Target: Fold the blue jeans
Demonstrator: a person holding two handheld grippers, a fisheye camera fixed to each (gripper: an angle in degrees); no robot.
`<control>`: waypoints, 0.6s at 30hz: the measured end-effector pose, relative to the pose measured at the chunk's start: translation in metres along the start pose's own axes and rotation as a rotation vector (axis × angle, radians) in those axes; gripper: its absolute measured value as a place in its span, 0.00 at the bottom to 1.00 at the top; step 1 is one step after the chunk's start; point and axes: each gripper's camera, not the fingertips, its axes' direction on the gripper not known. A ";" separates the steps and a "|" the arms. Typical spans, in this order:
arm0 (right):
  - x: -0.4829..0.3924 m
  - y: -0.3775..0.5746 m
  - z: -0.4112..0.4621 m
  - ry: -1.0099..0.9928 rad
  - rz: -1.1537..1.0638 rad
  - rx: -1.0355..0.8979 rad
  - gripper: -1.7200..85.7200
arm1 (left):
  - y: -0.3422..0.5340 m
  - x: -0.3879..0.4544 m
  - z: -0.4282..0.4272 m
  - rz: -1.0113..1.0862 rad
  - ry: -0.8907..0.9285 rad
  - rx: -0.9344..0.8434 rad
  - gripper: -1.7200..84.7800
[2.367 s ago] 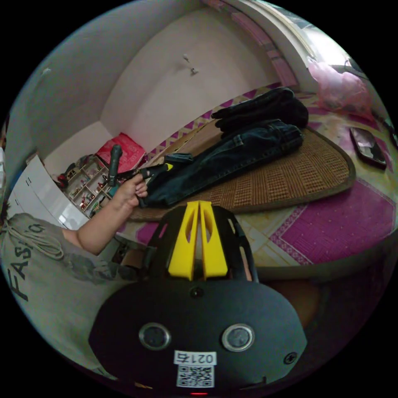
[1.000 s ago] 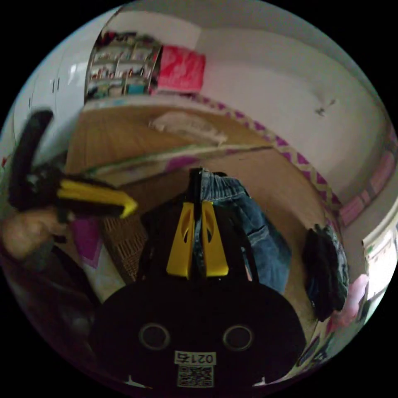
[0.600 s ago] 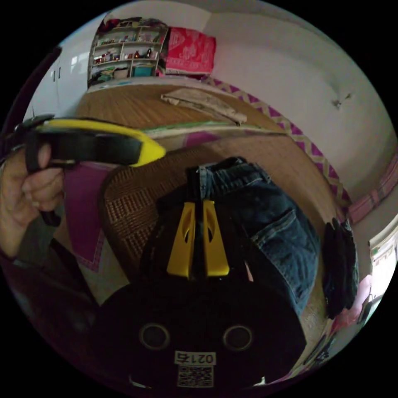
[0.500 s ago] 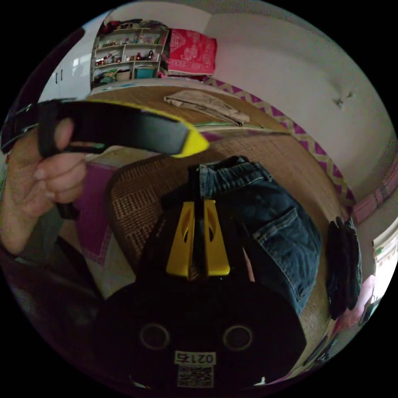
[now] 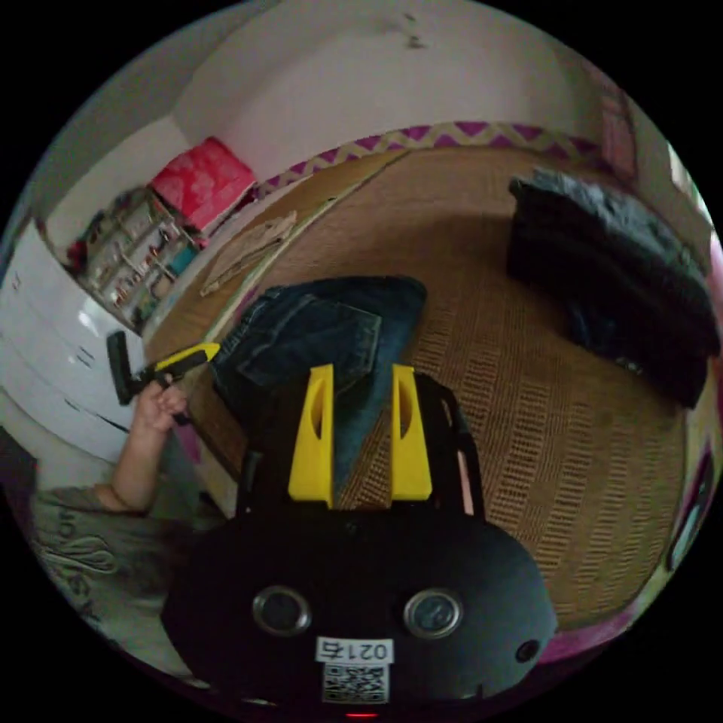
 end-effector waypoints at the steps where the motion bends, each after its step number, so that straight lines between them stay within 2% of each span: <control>1: 0.027 -0.005 0.004 -0.119 0.053 -0.021 0.16 | -0.007 -0.015 0.008 -0.034 0.035 -0.020 0.08; 4: 0.073 -0.016 0.025 -0.254 0.149 -0.078 0.17 | -0.024 -0.050 0.051 -0.133 0.170 -0.212 0.19; 6: 0.090 -0.020 0.035 -0.290 0.172 -0.111 0.17 | -0.027 -0.062 0.060 -0.149 0.230 -0.209 0.21; 12: 0.126 -0.032 0.057 -0.463 0.244 -0.144 0.14 | -0.047 -0.075 0.102 -0.150 0.358 -0.361 0.13; 15: 0.137 -0.036 0.056 -0.476 0.233 -0.156 0.12 | -0.052 -0.088 0.105 -0.224 0.431 -0.344 0.10; 18: 0.138 -0.039 0.038 -0.519 0.193 -0.132 0.10 | -0.072 -0.069 0.082 -0.157 0.472 -0.281 0.09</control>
